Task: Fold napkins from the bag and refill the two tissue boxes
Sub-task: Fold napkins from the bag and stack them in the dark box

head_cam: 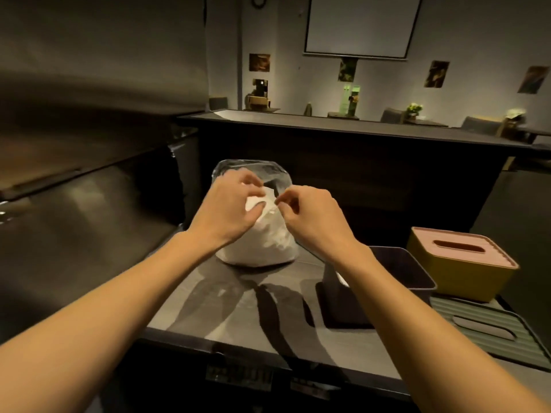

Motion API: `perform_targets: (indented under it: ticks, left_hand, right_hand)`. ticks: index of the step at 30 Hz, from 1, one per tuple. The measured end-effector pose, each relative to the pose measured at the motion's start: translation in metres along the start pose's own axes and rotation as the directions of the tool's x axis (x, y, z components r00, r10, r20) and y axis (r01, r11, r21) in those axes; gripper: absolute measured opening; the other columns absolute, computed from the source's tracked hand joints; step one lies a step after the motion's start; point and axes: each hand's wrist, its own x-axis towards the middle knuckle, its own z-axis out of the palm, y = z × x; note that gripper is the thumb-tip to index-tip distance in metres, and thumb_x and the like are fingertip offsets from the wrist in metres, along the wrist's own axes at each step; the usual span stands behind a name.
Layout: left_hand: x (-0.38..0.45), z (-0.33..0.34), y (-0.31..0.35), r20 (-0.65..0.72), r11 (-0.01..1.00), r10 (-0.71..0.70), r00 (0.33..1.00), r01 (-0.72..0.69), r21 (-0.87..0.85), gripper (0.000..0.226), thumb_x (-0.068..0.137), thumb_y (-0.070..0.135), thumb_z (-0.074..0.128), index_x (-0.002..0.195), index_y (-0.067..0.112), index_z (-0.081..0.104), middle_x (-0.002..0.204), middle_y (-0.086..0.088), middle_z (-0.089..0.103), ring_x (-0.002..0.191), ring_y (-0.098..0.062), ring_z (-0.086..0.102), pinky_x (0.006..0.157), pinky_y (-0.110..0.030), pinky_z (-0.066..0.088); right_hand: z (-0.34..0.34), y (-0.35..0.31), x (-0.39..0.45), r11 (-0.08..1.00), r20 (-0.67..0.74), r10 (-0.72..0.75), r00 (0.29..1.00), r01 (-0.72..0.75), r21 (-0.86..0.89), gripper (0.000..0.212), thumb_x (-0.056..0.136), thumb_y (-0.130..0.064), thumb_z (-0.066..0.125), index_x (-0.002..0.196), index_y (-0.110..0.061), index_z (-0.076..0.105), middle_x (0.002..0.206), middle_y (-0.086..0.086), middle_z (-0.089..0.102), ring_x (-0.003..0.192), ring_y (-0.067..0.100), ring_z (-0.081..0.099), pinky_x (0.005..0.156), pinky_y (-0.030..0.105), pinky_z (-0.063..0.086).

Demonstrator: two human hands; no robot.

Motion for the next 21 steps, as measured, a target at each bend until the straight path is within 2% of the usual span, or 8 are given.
perform_targets:
  ticks: [3,6,8,10,12,15,18,21]
  left_hand:
    - [-0.007,-0.008,-0.030,-0.064,0.989,-0.135,0.989,0.138,0.050,0.052,0.082,0.042,0.081,0.125,0.014,0.073,0.139,-0.007,0.056,0.132,-0.025,0.049,0.110,-0.044,0.037]
    - [-0.014,-0.006,-0.039,0.075,0.930,-0.364,0.928,0.367,-0.033,0.086,0.076,0.057,0.081,0.148,0.021,0.052,0.163,-0.006,0.025,0.151,-0.029,0.018,0.121,-0.050,0.019]
    - [-0.020,-0.003,-0.040,0.235,0.812,-0.518,0.822,0.560,-0.167,0.101,0.068,0.060,0.080,0.155,0.029,0.039,0.167,-0.001,0.008,0.154,-0.027,0.006,0.123,-0.052,0.018]
    - [-0.020,-0.002,-0.041,0.380,0.598,-0.583,0.718,0.696,-0.397,0.090,0.062,0.055,0.078,0.145,0.040,0.045,0.163,-0.004,0.025,0.146,-0.027,0.032,0.116,-0.048,0.038]
    - [-0.018,0.004,-0.039,0.431,0.398,-0.579,0.692,0.702,-0.591,0.047,0.080,0.027,0.072,0.122,0.043,0.058,0.141,-0.005,0.057,0.121,-0.022,0.060,0.101,-0.042,0.052]
    - [-0.011,0.014,-0.040,0.403,0.228,-0.655,0.640,0.675,-0.702,0.059,0.092,-0.001,0.052,0.143,0.027,0.052,0.133,-0.001,0.061,0.101,-0.015,0.065,0.098,-0.041,0.057]
    - [-0.009,0.021,-0.045,0.387,0.133,-0.727,0.568,0.669,-0.731,0.074,0.092,-0.001,0.049,0.160,0.020,0.030,0.123,-0.001,0.061,0.088,-0.016,0.064,0.097,-0.046,0.058]
    - [-0.013,0.023,-0.047,0.355,0.154,-0.757,0.549,0.677,-0.719,0.068,0.096,0.004,0.051,0.160,0.018,0.032,0.098,0.004,0.063,0.090,-0.018,0.063,0.099,-0.050,0.057]
  right_hand:
    - [0.026,-0.008,0.031,0.996,0.065,-0.091,0.994,0.091,0.004,0.034,0.099,-0.029,0.064,0.132,-0.020,0.069,0.127,0.000,0.071,0.114,0.018,0.066,0.097,0.039,0.055]
    - [0.045,-0.008,0.053,0.980,0.243,-0.146,0.959,0.174,-0.096,0.061,0.098,-0.041,0.064,0.153,-0.020,0.049,0.149,0.007,0.054,0.136,0.026,0.052,0.110,0.043,0.046]
    - [0.053,-0.006,0.060,0.974,0.350,-0.124,0.929,0.181,-0.135,0.077,0.097,-0.050,0.064,0.161,-0.021,0.033,0.162,0.009,0.039,0.147,0.028,0.039,0.117,0.044,0.039]
    - [0.057,-0.004,0.064,0.975,0.392,-0.111,0.913,0.176,-0.133,0.083,0.096,-0.055,0.063,0.163,-0.023,0.028,0.166,0.007,0.033,0.150,0.028,0.034,0.119,0.045,0.037]
    - [0.059,-0.002,0.066,0.972,0.382,-0.112,0.918,0.180,-0.148,0.078,0.096,-0.051,0.064,0.162,-0.025,0.030,0.163,0.006,0.037,0.147,0.029,0.038,0.114,0.045,0.040]
    - [0.058,0.000,0.067,0.962,0.318,-0.124,0.940,0.192,-0.192,0.063,0.100,-0.040,0.061,0.156,-0.026,0.039,0.156,0.007,0.047,0.139,0.030,0.047,0.106,0.043,0.043]
    - [0.057,0.003,0.071,0.961,0.284,-0.107,0.953,0.172,-0.215,0.053,0.102,-0.029,0.058,0.153,-0.027,0.045,0.151,0.005,0.052,0.134,0.031,0.052,0.096,0.042,0.045]
    - [0.059,0.005,0.073,0.961,0.233,-0.109,0.966,0.162,-0.223,0.045,0.104,-0.030,0.057,0.148,-0.028,0.050,0.144,0.003,0.057,0.130,0.029,0.055,0.090,0.040,0.045]
